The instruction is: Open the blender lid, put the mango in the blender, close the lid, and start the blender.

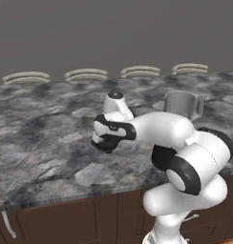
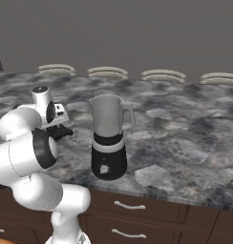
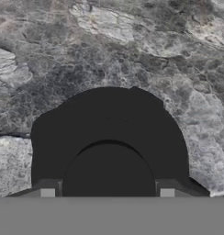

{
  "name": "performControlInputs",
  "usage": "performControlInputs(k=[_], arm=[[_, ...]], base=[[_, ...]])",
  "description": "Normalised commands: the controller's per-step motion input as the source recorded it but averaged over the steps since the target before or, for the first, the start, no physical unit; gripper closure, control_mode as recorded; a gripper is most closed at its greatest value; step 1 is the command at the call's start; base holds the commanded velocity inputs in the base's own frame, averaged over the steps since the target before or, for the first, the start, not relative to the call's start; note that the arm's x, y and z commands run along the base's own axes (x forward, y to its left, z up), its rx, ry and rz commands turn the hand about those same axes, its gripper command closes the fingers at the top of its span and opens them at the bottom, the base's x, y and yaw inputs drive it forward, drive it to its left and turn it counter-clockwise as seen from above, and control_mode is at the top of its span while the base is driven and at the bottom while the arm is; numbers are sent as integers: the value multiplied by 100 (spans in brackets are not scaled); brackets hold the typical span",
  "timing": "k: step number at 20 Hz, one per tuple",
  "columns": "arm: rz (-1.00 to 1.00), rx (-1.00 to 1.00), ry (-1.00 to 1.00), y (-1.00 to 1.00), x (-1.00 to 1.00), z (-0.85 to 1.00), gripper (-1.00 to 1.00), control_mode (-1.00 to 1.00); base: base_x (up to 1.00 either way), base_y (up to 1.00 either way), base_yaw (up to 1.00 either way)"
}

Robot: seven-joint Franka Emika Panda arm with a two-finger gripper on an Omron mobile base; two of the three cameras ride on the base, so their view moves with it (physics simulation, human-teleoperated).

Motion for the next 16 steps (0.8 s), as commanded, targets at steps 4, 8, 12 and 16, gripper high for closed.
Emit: performControlInputs(k=[4, 8, 12, 16], arm=[[-6, 0, -13, -26, -8, 100, 100, -100], [-12, 0, -12, -39, -7, 100, 100, -100], [-13, 0, -9, -45, -8, 100, 100, -100], [-14, 0, -8, -42, -8, 100, 100, -100]], base=[[0, 0, 0], [0, 0, 0], [0, 0, 0], [0, 0, 0]])
